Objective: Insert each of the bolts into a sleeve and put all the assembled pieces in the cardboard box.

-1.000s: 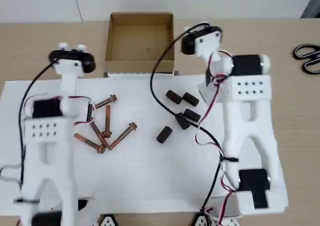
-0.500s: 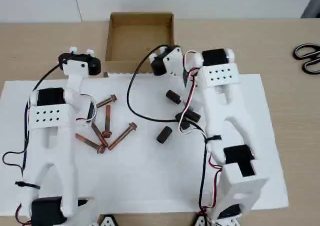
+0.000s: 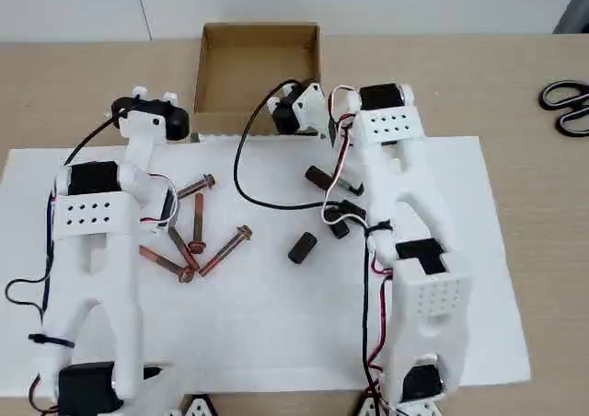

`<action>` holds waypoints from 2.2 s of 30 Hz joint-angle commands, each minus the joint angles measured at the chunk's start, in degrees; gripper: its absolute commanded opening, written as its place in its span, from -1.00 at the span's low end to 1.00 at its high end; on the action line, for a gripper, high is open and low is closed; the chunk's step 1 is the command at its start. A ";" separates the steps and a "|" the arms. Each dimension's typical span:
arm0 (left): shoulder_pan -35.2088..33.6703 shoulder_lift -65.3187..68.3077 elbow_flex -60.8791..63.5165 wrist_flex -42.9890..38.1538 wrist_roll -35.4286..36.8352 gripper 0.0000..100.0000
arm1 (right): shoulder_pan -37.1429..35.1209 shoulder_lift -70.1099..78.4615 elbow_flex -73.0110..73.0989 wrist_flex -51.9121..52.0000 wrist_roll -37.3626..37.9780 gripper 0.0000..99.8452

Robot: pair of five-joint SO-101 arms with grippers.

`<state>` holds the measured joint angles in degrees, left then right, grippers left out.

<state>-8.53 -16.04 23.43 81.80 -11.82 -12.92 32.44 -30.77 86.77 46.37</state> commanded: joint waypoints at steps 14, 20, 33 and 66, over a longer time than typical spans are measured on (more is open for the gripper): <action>2.90 0.00 1.98 0.00 -0.18 -0.80 | -0.40 6.64 -5.10 1.45 3.60 -0.76; 2.90 0.00 1.98 0.09 -0.18 -0.80 | -0.31 9.98 -5.10 1.54 4.84 -0.76; 2.90 0.00 2.07 0.26 0.00 -0.80 | 0.22 12.79 -5.45 1.54 4.31 -0.98; 8.62 32.88 -35.74 18.73 -10.11 -0.81 | 22.02 -35.03 25.32 9.27 -20.84 -0.99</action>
<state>-0.88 17.01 -9.45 98.33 -19.82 6.86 3.08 -7.91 96.09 25.71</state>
